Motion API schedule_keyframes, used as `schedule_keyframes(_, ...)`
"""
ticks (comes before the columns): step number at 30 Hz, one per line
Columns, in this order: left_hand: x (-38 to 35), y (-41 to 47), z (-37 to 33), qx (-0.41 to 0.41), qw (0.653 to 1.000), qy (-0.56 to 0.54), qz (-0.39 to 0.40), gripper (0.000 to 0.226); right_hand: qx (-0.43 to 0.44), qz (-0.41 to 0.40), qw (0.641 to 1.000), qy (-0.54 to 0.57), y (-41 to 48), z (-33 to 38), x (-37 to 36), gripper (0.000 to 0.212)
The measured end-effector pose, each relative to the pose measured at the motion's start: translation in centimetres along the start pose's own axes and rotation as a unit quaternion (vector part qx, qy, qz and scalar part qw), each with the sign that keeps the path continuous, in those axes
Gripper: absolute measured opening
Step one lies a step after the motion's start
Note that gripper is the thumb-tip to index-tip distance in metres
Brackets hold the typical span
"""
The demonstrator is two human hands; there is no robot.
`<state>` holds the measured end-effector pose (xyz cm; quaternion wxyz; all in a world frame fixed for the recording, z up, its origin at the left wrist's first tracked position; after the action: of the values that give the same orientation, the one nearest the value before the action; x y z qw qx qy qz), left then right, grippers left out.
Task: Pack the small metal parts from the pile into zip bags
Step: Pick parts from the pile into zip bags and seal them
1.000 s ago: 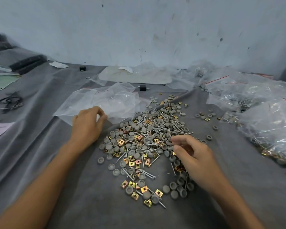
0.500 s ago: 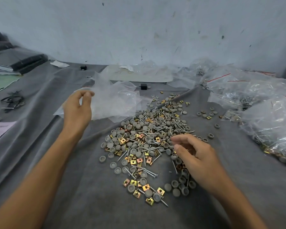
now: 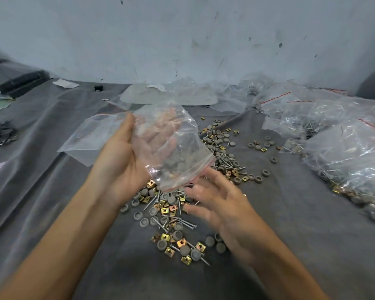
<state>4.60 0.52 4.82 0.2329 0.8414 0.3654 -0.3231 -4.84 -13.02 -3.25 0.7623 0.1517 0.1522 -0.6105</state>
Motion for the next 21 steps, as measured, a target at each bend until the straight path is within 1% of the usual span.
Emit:
schedule_keyframes(1, 0.1, 0.0, 0.4, 0.002, 1.0, -0.011, -0.009, 0.056, -0.001, 0.025, 0.999, 0.043, 0.1, -0.1, -0.4, 0.047)
schedule_keyframes(2, 0.3, -0.1, 0.8, 0.001, 1.0, -0.021, -0.021, 0.055, 0.005, 0.04, 0.997, 0.064, 0.1, 0.1, -0.7, 0.041)
schedule_keyframes(4, 0.9, -0.6, 1.2, -0.013, 0.999, -0.021, -0.046, 0.044, 0.027, 0.028, 0.997, 0.069, 0.1, 0.6, -0.7, 0.023)
schedule_keyframes(6, 1.7, -1.3, 1.5, -0.027, 0.996, 0.032, -0.073, 0.027, 0.045, -0.008, 0.996, 0.072, 0.1, 1.0, -0.4, 0.011)
schedule_keyframes(8, 2.6, -2.2, 1.9, -0.018, 0.988, 0.119, -0.093, 0.025, 0.056, -0.039, 0.996, 0.065, 0.0, 1.1, -0.2, 0.005)
schedule_keyframes(11, 4.3, -3.3, 2.1, 0.037, 0.957, 0.261, -0.117, 0.019, 0.064, -0.105, 0.992, 0.02, -0.4, 1.3, 0.8, 0.008)
schedule_keyframes(13, 5.3, -3.7, 1.4, 0.07, 0.94, 0.313, -0.119, 0.017, 0.069, -0.137, 0.988, -0.025, -0.6, 1.7, 1.5, 0.007)
schedule_keyframes(14, 5.5, -3.7, 1.1, 0.085, 0.937, 0.32, -0.109, 0.021, 0.068, -0.137, 0.987, -0.047, -0.7, 2.0, 1.6, 0.007)
schedule_keyframes(16, 5.7, -3.8, 0.9, 0.114, 0.938, 0.313, -0.095, 0.036, 0.05, -0.108, 0.989, -0.091, -0.7, 2.3, 1.4, 0.007)
schedule_keyframes(17, 5.5, -3.8, 0.9, 0.121, 0.936, 0.317, -0.087, 0.038, 0.042, -0.094, 0.989, -0.11, -0.6, 2.3, 1.2, 0.005)
schedule_keyframes(19, 5.6, -4.0, 1.0, 0.116, 0.923, 0.354, -0.096, 0.03, 0.046, -0.095, 0.987, -0.12, -0.7, 2.3, 1.2, 0.006)
schedule_keyframes(20, 5.8, -4.0, 0.9, 0.104, 0.918, 0.365, -0.115, 0.025, 0.056, -0.105, 0.987, -0.112, -0.8, 2.3, 1.4, 0.01)
schedule_keyframes(21, 6.2, -4.1, 0.7, 0.09, 0.921, 0.354, -0.135, 0.021, 0.068, -0.114, 0.985, -0.109, -1.0, 2.5, 1.7, 0.018)
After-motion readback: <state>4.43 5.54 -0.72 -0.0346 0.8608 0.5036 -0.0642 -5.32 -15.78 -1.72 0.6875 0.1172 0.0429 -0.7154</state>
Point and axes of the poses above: each hand's wrist, its own y-axis towards the middle knuckle, its own x-axis out of the back of the hand, z = x × y, the point moved 6 cm from there along y, towards the middle knuckle, and after that the axes turned 14 degrees about z, right-handed, at the moved point
